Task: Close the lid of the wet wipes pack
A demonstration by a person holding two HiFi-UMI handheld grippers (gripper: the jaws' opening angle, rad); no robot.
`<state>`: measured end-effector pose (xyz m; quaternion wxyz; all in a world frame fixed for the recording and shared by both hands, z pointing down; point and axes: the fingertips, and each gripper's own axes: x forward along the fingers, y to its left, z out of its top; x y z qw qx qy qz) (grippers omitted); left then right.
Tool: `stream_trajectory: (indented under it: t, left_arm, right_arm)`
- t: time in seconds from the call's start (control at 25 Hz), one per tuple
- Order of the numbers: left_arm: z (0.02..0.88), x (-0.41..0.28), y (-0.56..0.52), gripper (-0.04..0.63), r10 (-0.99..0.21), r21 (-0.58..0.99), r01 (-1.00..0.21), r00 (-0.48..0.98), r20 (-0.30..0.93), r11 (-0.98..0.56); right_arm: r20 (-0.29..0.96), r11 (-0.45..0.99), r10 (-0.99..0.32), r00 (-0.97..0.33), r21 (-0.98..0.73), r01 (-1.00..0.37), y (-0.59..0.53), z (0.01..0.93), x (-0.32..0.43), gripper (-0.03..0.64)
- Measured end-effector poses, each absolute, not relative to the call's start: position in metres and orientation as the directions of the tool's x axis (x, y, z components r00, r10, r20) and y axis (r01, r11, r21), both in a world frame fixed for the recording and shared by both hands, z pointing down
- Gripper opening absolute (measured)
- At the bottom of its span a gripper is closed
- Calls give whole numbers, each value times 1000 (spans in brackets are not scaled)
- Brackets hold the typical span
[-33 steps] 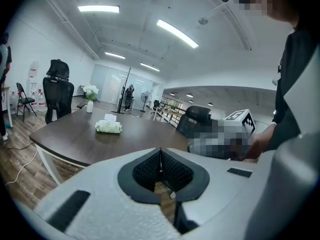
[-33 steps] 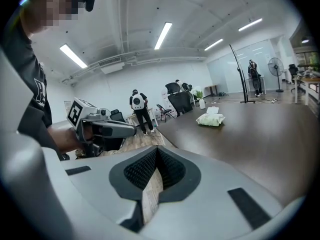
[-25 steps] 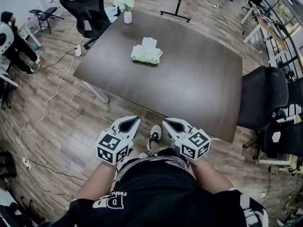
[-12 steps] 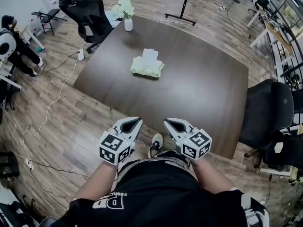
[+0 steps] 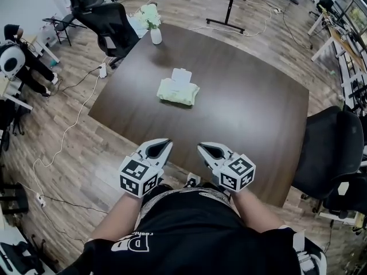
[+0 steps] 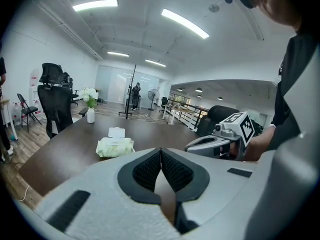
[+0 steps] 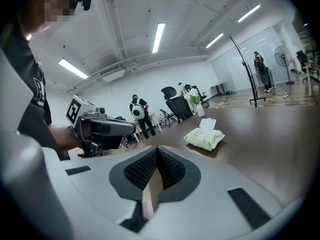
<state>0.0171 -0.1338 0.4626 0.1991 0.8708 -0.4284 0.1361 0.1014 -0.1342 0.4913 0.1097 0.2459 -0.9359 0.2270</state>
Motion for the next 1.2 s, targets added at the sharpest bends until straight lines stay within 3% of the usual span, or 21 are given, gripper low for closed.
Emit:
stream_trajectory:
  t: [0.68,1.2]
  left_arm:
    - [471,-11,-207,18,-636,226,-763,635,439,-606]
    - [482,-68,-278,19,-521,246,-659,728,445,-711]
  right_arm:
    - [317,715,-515,-796,-354,-603,-220,485,83,5]
    - [415,618,-656,-630,-182,-765,-316,493,39,6]
